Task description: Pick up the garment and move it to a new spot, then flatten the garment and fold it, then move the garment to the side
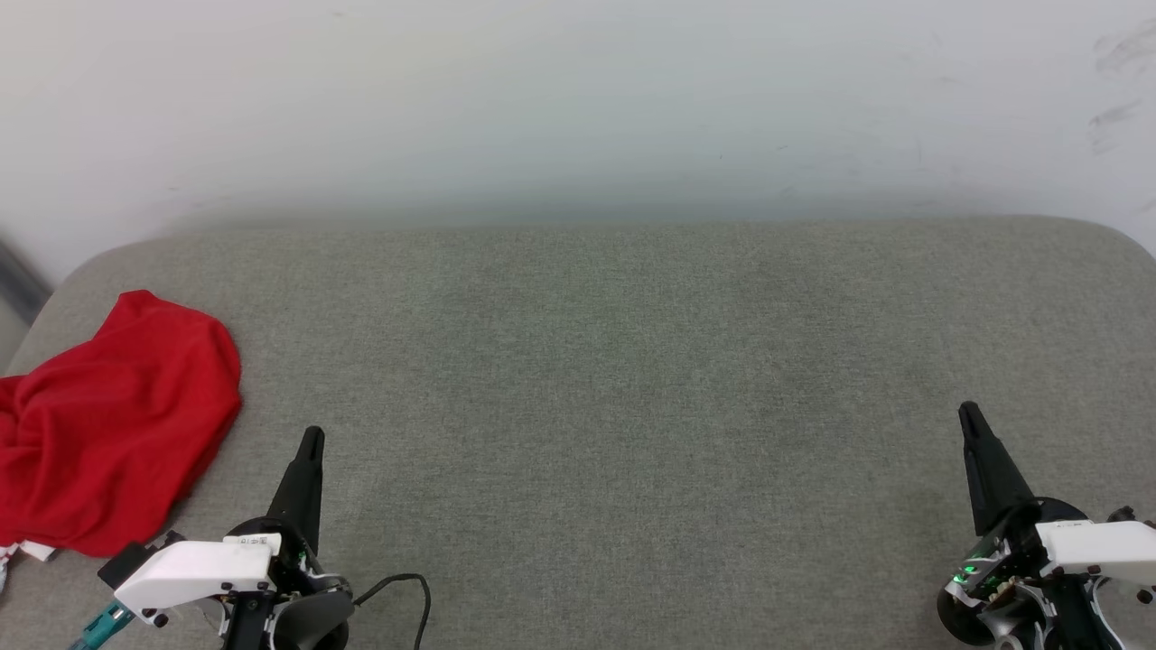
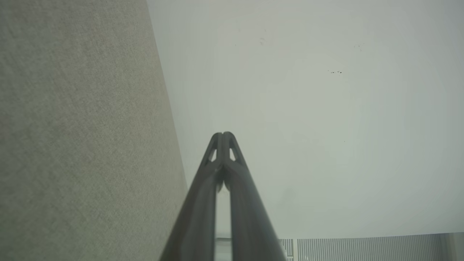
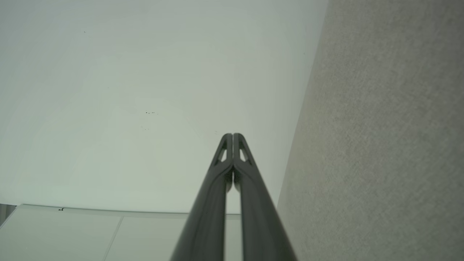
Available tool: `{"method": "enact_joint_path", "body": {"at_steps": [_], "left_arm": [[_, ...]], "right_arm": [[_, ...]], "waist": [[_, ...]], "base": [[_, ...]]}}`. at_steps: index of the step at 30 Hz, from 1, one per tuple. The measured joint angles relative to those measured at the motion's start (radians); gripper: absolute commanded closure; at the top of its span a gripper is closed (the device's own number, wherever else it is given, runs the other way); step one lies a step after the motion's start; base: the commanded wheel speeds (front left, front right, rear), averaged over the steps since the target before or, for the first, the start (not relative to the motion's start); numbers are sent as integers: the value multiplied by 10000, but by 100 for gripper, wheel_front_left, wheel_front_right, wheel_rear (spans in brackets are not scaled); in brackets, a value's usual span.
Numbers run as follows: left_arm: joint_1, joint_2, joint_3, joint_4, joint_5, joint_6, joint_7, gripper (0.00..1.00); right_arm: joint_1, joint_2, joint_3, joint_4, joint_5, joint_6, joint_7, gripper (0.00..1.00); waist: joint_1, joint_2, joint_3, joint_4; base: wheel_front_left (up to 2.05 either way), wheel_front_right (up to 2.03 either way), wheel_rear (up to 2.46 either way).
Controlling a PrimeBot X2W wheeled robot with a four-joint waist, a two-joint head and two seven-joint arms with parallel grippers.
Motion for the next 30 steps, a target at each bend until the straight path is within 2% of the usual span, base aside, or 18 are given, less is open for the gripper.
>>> {"method": "enact_joint_path", "body": {"at_steps": [18, 19, 24, 30], "left_arm": [[0, 0, 0, 0, 0, 0, 0, 100], [0, 0, 0, 0, 0, 0, 0, 0], [344, -33, -94, 334, -2, 6, -46, 0], [392, -42, -456, 192, 81, 8, -339, 0]], "right_arm": [[0, 0, 0, 0, 0, 0, 0, 100], [0, 0, 0, 0, 0, 0, 0, 0], [368, 4, 27, 297, 4, -2, -40, 0], [451, 8, 194, 77, -84, -2, -337, 0]], "waist": [[0, 0, 0, 0], [0, 0, 0, 0], [0, 0, 1, -1], [0, 0, 4, 9]], "base": [[0, 0, 0], [0, 0, 0], [0, 0, 0], [0, 0, 0]]}}
